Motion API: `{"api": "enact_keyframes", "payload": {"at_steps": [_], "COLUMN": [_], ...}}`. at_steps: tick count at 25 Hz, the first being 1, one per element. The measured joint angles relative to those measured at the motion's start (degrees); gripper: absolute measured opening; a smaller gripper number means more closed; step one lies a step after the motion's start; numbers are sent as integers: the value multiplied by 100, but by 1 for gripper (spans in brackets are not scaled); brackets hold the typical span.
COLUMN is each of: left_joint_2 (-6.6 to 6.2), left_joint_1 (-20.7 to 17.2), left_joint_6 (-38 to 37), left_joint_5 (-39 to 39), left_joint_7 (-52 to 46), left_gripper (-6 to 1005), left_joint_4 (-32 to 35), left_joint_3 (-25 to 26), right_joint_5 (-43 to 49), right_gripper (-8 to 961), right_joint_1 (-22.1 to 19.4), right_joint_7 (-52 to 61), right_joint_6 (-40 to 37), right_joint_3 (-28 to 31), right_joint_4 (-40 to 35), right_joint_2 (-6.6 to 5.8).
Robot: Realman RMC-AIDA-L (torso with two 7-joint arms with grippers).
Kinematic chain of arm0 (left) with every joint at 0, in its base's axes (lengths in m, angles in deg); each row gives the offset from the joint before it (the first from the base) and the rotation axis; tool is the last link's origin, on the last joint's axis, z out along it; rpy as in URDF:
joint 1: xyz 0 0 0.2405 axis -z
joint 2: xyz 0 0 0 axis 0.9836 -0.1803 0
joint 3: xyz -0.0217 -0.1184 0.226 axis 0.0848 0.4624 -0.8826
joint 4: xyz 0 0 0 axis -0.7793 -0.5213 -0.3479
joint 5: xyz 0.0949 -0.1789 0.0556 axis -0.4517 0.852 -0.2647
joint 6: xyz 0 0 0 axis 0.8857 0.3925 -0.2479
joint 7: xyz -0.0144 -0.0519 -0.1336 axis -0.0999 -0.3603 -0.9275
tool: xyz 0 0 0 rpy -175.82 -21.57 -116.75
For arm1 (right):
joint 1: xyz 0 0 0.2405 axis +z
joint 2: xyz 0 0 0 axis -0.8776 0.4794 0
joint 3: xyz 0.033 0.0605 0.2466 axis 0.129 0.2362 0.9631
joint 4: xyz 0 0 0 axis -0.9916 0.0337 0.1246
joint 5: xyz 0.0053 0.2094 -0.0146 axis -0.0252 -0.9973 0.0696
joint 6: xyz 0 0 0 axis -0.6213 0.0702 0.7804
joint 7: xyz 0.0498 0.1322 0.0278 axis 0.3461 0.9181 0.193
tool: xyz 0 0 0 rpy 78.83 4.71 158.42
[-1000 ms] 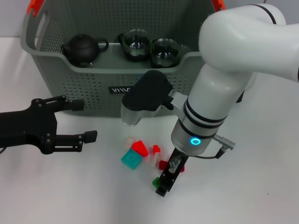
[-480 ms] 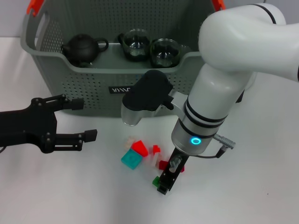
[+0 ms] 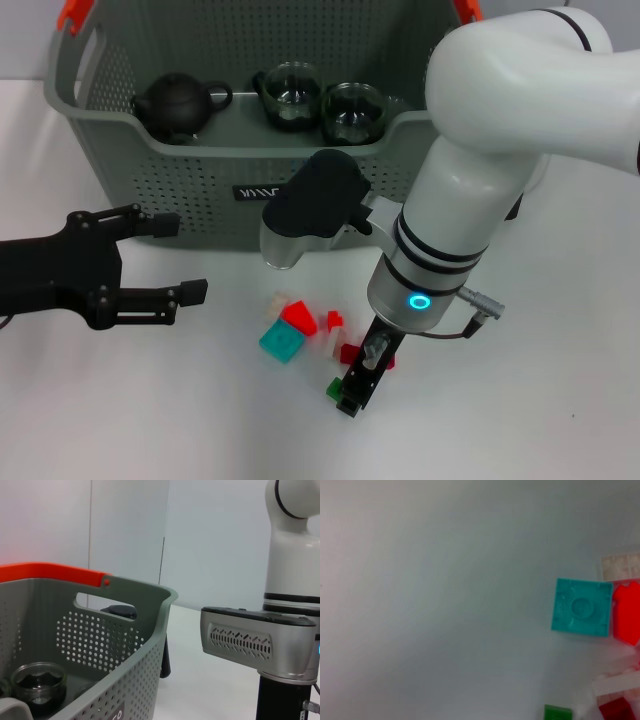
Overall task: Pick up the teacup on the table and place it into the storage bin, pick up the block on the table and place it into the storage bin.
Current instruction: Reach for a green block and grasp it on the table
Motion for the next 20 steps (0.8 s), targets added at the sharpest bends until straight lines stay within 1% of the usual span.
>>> {"api": "enact_keyframes", "payload": {"at_steps": [9, 20], "left_joint_2": [0, 0], "left_joint_1": [0, -9], "left_joint_6": [0, 0], "left_joint_5": [-4, -3], "left_joint_7": [0, 0], "left_gripper": [892, 892], "left_joint_4": [0, 1], "left_joint_3": [-7, 9], "right_joint_5": [5, 24], "right_gripper": [317, 348], "right_joint_1": [36, 70], "right_joint_7": [-1, -88], "right_joint_6": [-27, -55], "right_joint_3": [0, 0], "right_joint_4": [-44, -43], "right_joint_2": [0, 0]}}
